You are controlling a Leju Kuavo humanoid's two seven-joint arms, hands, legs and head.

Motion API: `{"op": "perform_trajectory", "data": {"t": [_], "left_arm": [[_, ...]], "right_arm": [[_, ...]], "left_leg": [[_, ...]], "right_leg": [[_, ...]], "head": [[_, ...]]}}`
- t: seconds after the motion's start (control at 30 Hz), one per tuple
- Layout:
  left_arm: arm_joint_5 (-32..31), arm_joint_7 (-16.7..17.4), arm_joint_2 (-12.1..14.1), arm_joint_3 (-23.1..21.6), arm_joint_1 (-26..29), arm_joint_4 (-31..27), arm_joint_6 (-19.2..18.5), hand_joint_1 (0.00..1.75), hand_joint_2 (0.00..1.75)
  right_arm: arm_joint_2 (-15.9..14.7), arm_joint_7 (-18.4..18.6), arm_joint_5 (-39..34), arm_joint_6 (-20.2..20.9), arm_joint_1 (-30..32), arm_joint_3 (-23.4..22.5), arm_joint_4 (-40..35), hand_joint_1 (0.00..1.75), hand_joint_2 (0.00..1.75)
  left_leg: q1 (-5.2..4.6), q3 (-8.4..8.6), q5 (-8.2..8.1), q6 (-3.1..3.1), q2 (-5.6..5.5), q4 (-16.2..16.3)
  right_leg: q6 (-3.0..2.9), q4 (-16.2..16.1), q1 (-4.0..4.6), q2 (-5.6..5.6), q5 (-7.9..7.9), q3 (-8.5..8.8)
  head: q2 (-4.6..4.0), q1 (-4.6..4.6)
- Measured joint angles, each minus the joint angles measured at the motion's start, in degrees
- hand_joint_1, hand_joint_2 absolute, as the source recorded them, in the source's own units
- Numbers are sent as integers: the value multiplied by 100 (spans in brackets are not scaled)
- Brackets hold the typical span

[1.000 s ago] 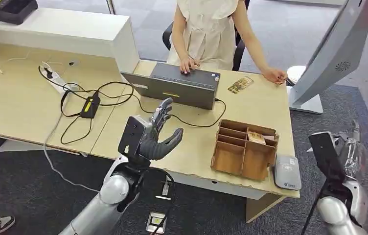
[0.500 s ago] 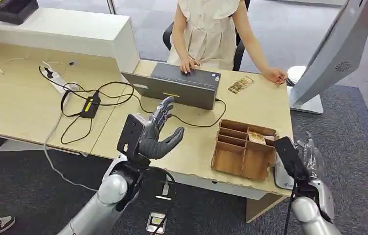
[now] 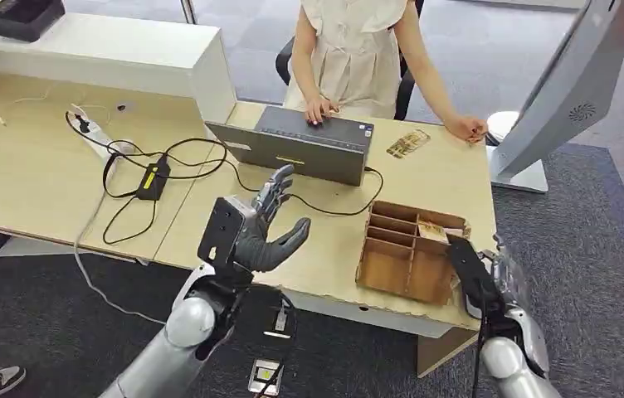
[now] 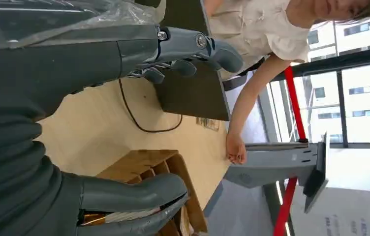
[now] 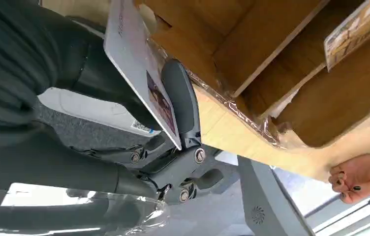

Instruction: Pass the card to the sensor for recognition and then transmit it.

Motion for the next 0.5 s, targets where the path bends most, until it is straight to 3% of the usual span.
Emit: {"op": "perform_trajectory", "data": {"t": [0.5], "left_arm": [[-100,83,57,50,156,-2,13,0,175]], "right_arm": [[-181,-138,-435,-297,-134,-17,120,175,175]], "left_leg": [[-1,2,0,0,0,2]], "right_leg": [[0,-1,-1,0,0,1]], "head": [[0,-2]]}}
